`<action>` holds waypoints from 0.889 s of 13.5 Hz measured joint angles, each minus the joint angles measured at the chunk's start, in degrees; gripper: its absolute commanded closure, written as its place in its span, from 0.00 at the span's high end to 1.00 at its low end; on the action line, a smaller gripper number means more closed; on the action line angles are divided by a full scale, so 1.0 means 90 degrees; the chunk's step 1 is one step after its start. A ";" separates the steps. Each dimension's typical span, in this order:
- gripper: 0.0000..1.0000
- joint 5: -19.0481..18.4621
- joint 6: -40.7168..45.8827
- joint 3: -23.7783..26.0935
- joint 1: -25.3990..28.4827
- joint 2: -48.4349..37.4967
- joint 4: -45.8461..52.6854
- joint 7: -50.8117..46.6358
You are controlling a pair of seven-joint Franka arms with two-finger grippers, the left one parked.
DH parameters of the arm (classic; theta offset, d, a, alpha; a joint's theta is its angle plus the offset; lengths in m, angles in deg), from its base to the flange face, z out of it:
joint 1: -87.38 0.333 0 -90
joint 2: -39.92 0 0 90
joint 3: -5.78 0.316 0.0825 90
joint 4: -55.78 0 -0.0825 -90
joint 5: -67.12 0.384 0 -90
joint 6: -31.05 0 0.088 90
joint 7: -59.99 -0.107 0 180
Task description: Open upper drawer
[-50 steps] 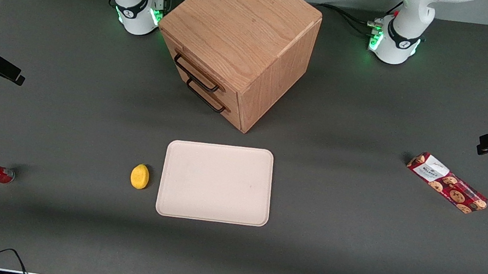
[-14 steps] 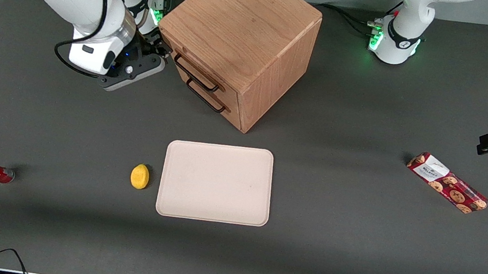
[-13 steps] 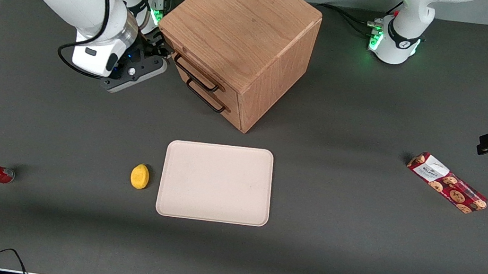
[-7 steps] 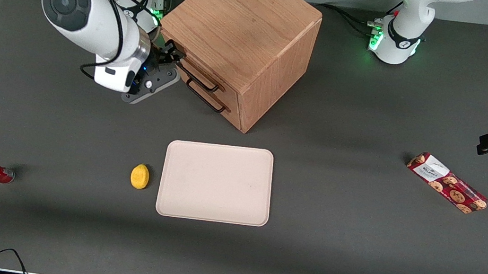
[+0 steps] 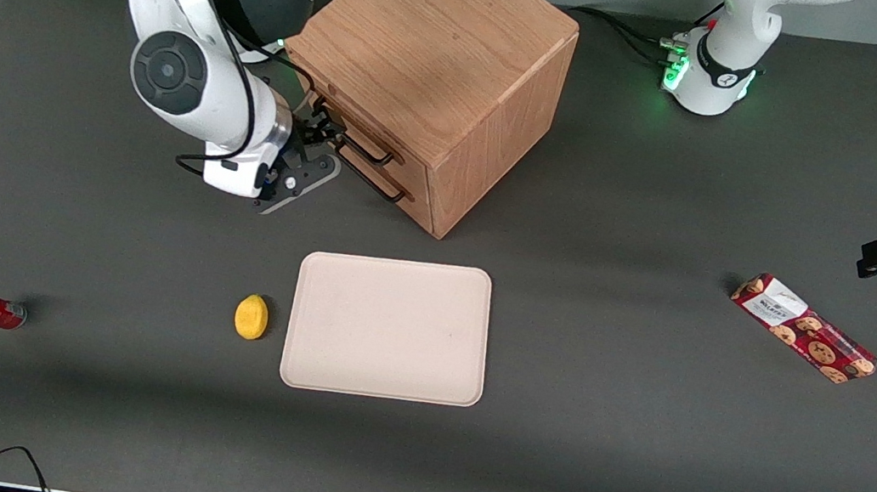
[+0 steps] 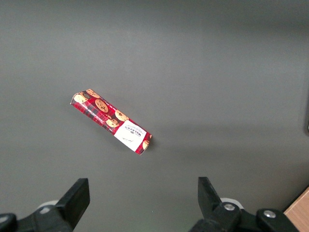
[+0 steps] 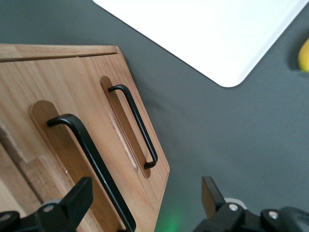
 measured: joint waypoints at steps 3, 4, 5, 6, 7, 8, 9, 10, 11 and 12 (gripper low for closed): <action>1.00 0.0054 -0.0149 0.0163 0.0014 0.0002 -0.0229 0.0000; 1.00 0.0096 -0.0154 0.0196 0.0014 0.0005 -0.0282 0.0000; 1.00 0.0121 -0.0167 0.0217 0.0014 0.0010 -0.0338 0.0000; 1.00 0.0137 -0.0213 0.0231 0.0014 0.0022 -0.0391 0.0000; 1.00 0.0147 -0.0274 0.0242 0.0014 0.0037 -0.0442 0.0001; 1.00 0.0149 -0.0307 0.0248 0.0014 0.0054 -0.0486 0.0014; 1.00 0.0151 -0.0354 0.0251 0.0014 0.0073 -0.0531 0.0054; 1.00 0.0161 -0.0390 0.0252 0.0014 0.0089 -0.0578 0.0094; 1.00 0.0173 -0.0415 0.0254 0.0014 0.0102 -0.0624 0.0120; 1.00 0.0181 -0.0458 0.0256 0.0014 0.0113 -0.0668 0.0135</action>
